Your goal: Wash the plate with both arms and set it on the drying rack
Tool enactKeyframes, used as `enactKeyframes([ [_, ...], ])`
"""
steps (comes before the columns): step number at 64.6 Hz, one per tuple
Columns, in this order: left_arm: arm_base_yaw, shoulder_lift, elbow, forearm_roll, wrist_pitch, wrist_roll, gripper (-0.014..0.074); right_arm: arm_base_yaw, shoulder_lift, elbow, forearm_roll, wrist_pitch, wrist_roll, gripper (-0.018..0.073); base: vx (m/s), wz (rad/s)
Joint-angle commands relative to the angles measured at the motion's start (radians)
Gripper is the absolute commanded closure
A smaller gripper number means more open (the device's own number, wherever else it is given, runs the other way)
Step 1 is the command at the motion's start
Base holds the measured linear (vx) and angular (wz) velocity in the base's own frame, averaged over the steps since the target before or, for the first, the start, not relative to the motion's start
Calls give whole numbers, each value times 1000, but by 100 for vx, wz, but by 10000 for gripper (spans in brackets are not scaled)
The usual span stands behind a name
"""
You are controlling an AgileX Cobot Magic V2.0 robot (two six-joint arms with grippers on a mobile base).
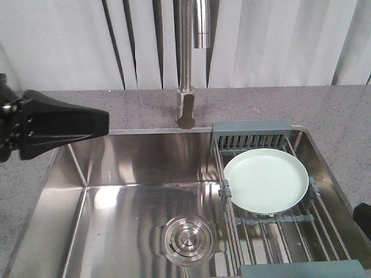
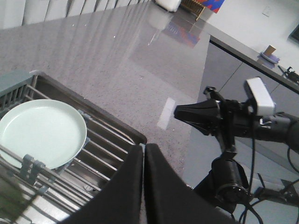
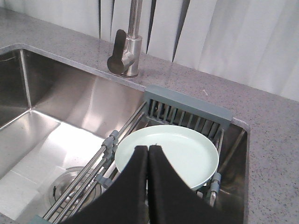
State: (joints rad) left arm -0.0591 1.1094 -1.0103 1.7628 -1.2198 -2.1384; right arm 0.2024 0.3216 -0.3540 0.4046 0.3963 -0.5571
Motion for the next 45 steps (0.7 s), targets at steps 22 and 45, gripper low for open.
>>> enactKeyframes([
  [22, 2, -415, 135, 23, 59, 55, 602, 1, 7, -28, 15, -53, -8, 564, 0, 0],
  [45, 2, -475, 189, 19, 79, 73, 602, 1, 7, -28, 15, -53, -8, 564, 0, 0],
])
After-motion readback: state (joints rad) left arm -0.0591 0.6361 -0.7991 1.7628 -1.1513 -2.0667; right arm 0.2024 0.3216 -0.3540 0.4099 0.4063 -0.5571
